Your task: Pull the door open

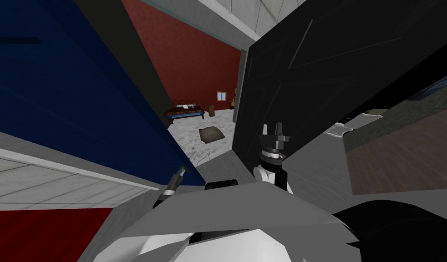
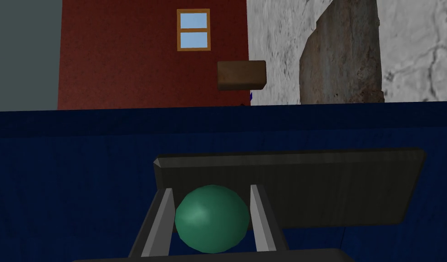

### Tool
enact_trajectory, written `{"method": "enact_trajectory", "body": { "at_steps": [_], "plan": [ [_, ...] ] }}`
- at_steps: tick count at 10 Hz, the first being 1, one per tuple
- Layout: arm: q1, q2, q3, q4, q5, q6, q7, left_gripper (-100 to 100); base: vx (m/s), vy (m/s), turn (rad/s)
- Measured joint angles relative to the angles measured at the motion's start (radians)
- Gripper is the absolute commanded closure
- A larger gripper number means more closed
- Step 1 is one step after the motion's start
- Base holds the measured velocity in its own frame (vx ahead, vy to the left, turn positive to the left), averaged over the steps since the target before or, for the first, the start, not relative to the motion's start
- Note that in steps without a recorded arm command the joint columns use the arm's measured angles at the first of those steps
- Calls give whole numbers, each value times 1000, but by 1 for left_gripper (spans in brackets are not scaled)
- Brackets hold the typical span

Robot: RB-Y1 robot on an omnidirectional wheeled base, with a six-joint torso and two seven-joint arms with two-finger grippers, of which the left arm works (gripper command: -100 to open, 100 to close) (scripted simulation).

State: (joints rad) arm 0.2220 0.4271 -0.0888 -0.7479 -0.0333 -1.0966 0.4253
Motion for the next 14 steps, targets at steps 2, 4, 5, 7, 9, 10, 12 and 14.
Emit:
{"method": "enact_trajectory", "body": {
  "at_steps": [2, 4, 5, 7, 9, 10, 12, 14],
  "plan": [
    [-42, 5, -13, 31, -7, -7, 7, 100, -176, 50, -18],
    [-83, 10, -27, 63, -16, -9, 17, 100, -185, 69, -7],
    [-102, 13, -37, 74, -21, -9, 23, 100, -193, 87, -13],
    [-119, 13, -49, 87, -29, -2, 29, 100, -112, 30, -118],
    [-119, 25, -44, 100, -25, -19, 34, 100, -237, 114, -232],
    [-122, 26, -45, 113, -26, -33, 36, 100, -210, 78, -216],
    [-109, 37, -46, 115, -26, -48, 43, 100, -222, 90, -193],
    [-107, 43, -46, 141, -26, -75, 48, 100, -211, 107, -167]
  ]
}}
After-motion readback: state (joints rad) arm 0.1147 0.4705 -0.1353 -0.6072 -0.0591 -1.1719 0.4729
